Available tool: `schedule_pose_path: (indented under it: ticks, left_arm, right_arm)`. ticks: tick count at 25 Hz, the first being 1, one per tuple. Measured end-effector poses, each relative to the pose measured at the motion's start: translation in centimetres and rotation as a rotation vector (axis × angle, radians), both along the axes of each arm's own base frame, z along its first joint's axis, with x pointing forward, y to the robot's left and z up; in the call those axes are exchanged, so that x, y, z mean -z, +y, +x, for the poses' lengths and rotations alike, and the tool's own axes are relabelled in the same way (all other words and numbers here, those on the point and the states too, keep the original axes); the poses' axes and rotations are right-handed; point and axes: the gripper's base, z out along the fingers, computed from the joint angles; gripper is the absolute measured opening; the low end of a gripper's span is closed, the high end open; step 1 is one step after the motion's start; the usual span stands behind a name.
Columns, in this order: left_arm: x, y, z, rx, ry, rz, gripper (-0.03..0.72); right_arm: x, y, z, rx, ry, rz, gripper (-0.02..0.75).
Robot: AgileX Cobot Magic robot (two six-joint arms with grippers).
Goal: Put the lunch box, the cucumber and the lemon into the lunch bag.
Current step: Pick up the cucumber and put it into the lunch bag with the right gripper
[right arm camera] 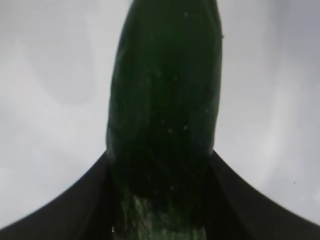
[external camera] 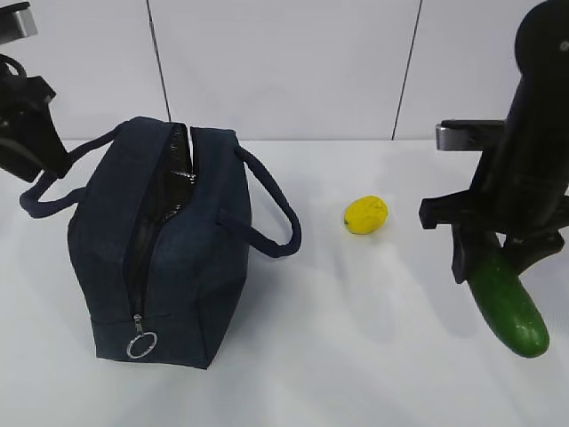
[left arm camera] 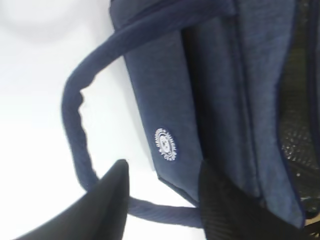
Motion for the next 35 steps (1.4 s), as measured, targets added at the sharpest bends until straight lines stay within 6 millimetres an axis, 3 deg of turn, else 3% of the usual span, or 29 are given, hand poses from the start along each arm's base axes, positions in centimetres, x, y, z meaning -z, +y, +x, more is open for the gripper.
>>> schedule_pose_path:
  ticks: [7, 13, 22, 31, 35]
  left_arm:
    - [0.0, 0.1, 0.0, -0.019, 0.009, 0.012, 0.326]
    - [-1.3, 0.3, -0.7, -0.023, -0.028, 0.010, 0.326]
    - [-1.7, 0.3, -0.9, -0.026, -0.035, 0.012, 0.326]
    - [-1.7, 0.3, -0.9, -0.032, -0.032, 0.011, 0.326]
    - [-1.7, 0.3, -0.9, -0.042, -0.028, 0.004, 0.326]
  right_arm:
    - [-4.4, 0.1, -2.1, -0.084, -0.091, 0.093, 0.332]
    - [-7.0, 0.5, -3.7, -0.132, -0.149, 0.205, 0.331]
    - [-8.2, 2.5, -4.5, -0.224, -0.145, 0.447, 0.331]
    - [-8.7, 3.3, -4.3, -0.251, -0.195, 0.546, 0.330]
    - [-9.4, 4.3, -4.0, -0.274, -0.266, 0.671, 0.330]
